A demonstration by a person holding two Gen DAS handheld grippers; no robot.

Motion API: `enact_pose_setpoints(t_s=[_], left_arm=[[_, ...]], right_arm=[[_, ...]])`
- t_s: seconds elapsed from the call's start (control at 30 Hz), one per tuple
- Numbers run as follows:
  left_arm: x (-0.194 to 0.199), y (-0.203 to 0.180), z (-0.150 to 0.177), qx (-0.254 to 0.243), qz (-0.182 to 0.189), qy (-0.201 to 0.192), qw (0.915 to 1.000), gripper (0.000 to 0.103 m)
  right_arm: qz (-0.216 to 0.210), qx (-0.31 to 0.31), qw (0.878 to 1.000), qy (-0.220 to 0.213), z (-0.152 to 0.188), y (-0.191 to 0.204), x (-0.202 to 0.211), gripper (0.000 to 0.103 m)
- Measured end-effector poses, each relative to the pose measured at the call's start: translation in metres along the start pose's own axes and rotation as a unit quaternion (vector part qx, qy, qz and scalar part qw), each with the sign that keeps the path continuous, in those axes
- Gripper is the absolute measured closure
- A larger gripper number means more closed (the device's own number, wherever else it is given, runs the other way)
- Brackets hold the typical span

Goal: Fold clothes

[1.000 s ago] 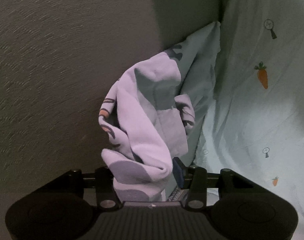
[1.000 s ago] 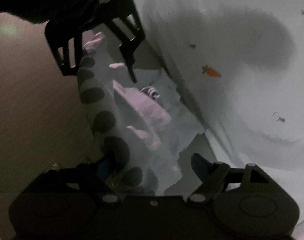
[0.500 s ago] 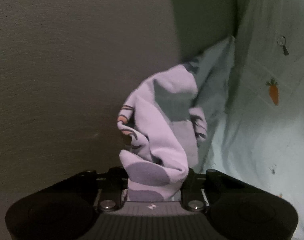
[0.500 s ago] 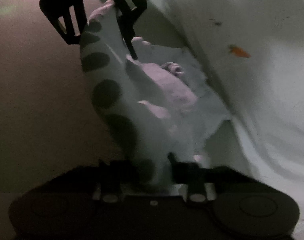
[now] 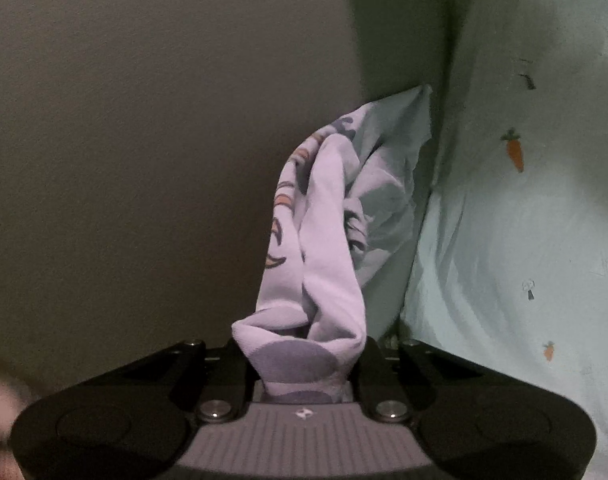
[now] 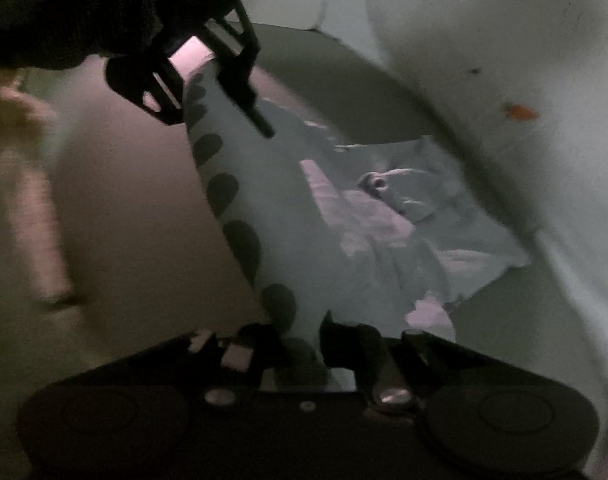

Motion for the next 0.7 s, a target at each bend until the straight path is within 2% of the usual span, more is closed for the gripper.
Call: enact_pose_setpoints(t_s=[0.13, 0.2, 0.33, 0.4, 0.53, 0.6, 0.7], left_arm=[[0.023, 0.025, 0.028, 0.065, -0.026, 0.017, 0.9974, 0.091], [0.019, 0.028, 0.025, 0.090, -0.012, 0.020, 0.9957, 0.091], [0.006, 0.006, 0.008, 0.101, 0.007, 0.015, 0.9948, 0.090], [-0.004, -0.010, 0.001, 0.124, 0.027, 0.009, 0.9919, 0.089], [-0.029, -0.044, -0.008, 0.141, 0.056, 0.005, 0.9884, 0.083], [-0.048, -0.063, -0.020, 0.137, 0.065, 0.010, 0.9884, 0.080], [-0.078, -0.096, -0.045, 0.123, 0.070, 0.013, 0.9898, 0.070]], right_arm=[[-0.095, -0.065, 0.993, 0.017, 0.014, 0.018, 0.038, 0.094], [-0.109, -0.100, 0.989, 0.020, 0.015, 0.012, 0.038, 0.094], [-0.135, -0.185, 0.973, 0.012, 0.002, -0.023, 0.027, 0.094], [-0.138, -0.222, 0.965, 0.001, -0.007, -0.051, 0.022, 0.094], [-0.131, -0.251, 0.959, -0.012, -0.020, -0.099, 0.006, 0.094], [-0.125, -0.264, 0.956, -0.013, -0.027, -0.124, -0.009, 0.094], [-0.119, -0.313, 0.942, -0.004, -0.033, -0.166, -0.035, 0.094]])
Point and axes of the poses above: each gripper's, at about its wrist camera, not at the fingertips, and x roughly against the way its jaws point, y to its left, z to its underside, the point moved 9 cm from there along -x, roughly the way its jaws point, and after that the axes turned 9 degrees about z, right-handed, at the moved point
